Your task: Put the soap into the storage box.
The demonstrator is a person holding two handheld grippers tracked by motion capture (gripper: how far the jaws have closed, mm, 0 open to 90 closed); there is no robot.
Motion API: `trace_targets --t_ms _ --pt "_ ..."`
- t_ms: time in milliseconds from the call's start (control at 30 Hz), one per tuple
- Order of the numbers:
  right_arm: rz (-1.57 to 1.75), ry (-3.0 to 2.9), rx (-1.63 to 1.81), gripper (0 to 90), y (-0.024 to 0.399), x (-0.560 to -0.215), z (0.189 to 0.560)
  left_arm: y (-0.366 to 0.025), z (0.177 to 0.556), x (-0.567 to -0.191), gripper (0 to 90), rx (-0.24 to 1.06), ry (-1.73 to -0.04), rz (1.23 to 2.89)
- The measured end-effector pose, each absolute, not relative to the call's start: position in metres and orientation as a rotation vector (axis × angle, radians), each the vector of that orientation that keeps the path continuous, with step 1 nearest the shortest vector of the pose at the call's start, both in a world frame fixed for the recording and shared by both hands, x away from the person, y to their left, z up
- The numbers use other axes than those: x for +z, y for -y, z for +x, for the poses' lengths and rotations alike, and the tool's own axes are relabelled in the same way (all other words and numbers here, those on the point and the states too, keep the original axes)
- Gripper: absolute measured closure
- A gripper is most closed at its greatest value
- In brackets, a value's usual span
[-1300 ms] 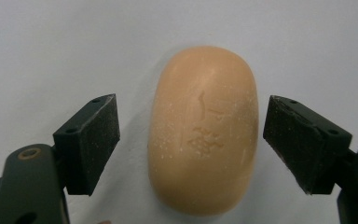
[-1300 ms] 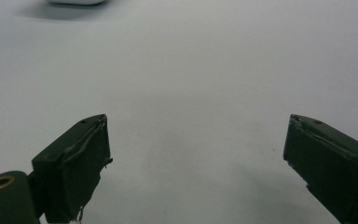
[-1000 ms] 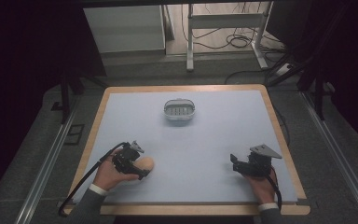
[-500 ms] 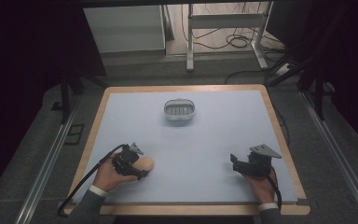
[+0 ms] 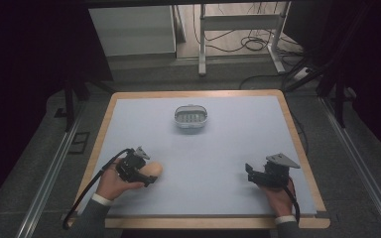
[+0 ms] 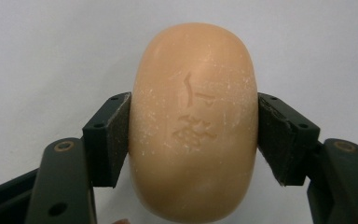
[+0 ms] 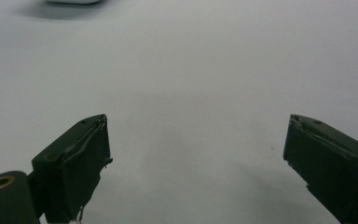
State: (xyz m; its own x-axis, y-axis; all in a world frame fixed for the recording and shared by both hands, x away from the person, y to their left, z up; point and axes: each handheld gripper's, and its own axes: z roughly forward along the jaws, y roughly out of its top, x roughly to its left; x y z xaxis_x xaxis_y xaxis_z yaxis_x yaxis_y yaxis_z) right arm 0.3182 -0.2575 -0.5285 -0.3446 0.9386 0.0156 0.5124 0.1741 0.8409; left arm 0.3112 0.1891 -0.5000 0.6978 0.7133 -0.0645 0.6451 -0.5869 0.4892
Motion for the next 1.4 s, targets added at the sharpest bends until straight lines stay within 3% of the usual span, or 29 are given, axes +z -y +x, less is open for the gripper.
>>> trace_targets --t_ms 1400 --pt "1.366 -1.941 1.065 7.2 0.257 -0.529 0.319 -0.173 0.344 -0.484 32.1 0.175 -1.012 2.38"
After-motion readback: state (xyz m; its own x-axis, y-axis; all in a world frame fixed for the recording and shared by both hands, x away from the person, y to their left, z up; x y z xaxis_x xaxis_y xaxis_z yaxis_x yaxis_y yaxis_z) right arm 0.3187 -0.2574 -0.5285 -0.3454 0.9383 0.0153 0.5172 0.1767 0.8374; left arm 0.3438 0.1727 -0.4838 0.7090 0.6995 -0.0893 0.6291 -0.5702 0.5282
